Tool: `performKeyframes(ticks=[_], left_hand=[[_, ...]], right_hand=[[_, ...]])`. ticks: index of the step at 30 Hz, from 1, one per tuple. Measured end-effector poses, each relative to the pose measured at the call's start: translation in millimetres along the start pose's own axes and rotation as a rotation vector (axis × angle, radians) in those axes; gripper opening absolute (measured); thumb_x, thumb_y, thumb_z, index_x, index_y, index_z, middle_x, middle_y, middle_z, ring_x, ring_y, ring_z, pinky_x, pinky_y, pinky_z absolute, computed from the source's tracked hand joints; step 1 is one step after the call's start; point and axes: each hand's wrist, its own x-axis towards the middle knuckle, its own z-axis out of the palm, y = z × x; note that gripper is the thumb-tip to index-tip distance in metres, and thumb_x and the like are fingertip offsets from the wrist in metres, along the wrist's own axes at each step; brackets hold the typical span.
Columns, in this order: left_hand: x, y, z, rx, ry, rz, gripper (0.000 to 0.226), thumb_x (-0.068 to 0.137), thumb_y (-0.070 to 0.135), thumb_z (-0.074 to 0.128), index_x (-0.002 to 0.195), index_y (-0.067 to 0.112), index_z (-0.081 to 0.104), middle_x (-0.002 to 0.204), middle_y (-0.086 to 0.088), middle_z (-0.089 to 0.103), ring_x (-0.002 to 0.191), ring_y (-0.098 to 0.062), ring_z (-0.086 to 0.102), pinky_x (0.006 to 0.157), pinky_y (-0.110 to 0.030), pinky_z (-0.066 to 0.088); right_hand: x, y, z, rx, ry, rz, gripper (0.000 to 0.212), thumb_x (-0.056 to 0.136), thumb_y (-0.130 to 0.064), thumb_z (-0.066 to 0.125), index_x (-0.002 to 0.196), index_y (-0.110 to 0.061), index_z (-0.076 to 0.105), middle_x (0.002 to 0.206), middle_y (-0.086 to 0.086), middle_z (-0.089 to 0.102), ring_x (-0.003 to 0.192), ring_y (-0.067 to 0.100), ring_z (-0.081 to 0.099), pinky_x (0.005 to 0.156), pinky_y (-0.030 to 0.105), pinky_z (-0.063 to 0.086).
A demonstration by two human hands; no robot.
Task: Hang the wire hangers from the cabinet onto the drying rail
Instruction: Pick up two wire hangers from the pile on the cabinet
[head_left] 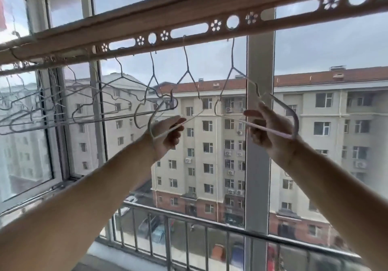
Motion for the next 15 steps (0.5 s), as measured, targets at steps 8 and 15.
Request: performKeyframes(ticks=[8, 15], left_hand=[[-38.9, -147.4, -2.4, 0.286, -0.044, -0.242, 0.019, 0.091, 0.018, 0.057, 0.100, 0.007, 0.069, 0.069, 0.001, 0.060, 0.055, -0.009, 0.046, 0.051, -0.020, 0.035], [-68.8, -232.9, 48.9, 0.510, -0.298, -0.099, 0.021, 0.091, 0.014, 0.057, 0.110, 0.008, 0.065, 0.091, -0.004, 0.065, 0.077, -0.011, 0.057, 0.063, -0.011, 0.043]], right_hand=[[-66.4, 79.9, -60.3, -0.386, 0.154, 0.083, 0.020, 0.092, -0.024, 0.051, 0.102, -0.010, 0.061, 0.069, 0.003, 0.056, 0.054, 0.011, 0.044, 0.050, 0.020, 0.037], [-140.3, 126.6, -116.2, -0.715, 0.192, 0.123, 0.033, 0.086, -0.024, 0.063, 0.115, -0.012, 0.052, 0.096, 0.010, 0.061, 0.083, 0.017, 0.060, 0.068, 0.018, 0.053]])
